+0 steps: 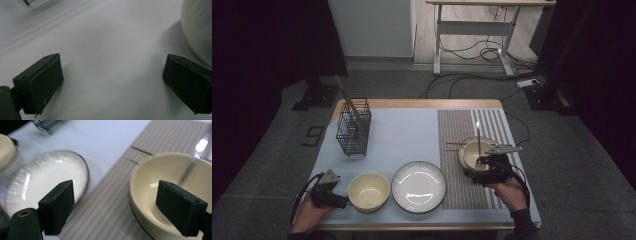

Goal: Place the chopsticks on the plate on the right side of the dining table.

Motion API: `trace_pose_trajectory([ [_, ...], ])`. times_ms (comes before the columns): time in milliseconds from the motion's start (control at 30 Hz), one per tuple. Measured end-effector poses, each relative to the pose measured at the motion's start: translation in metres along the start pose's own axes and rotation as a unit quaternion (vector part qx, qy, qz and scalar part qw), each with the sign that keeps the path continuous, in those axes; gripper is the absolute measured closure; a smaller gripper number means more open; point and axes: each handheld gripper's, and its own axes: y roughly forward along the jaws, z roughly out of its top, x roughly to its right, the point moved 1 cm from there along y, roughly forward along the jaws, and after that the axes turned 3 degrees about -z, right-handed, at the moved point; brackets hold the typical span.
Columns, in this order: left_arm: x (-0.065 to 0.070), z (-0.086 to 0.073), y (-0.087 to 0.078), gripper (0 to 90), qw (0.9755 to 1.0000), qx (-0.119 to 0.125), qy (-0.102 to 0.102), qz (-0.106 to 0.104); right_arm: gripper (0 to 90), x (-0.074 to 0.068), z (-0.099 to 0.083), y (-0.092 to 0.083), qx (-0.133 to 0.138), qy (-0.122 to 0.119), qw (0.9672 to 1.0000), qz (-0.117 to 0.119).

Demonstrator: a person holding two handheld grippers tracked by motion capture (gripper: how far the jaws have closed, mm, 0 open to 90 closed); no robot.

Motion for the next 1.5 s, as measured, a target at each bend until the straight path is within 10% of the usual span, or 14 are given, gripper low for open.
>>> trace_pose_trajectory([
  [833, 0.000, 0.000, 0.000, 2.6, 1.0000, 0.000, 0.000, 0.000, 0.1, -0.058, 0.054, 0.053, 0.000, -0.063, 0.9965, 0.056],
  [1500, 0.000, 0.000, 0.000, 2.6, 1.0000, 0.000, 0.000, -0.001, 4.7, -0.116, 0.098, 0.104, 0.000, -0.107, 0.9893, 0.098],
])
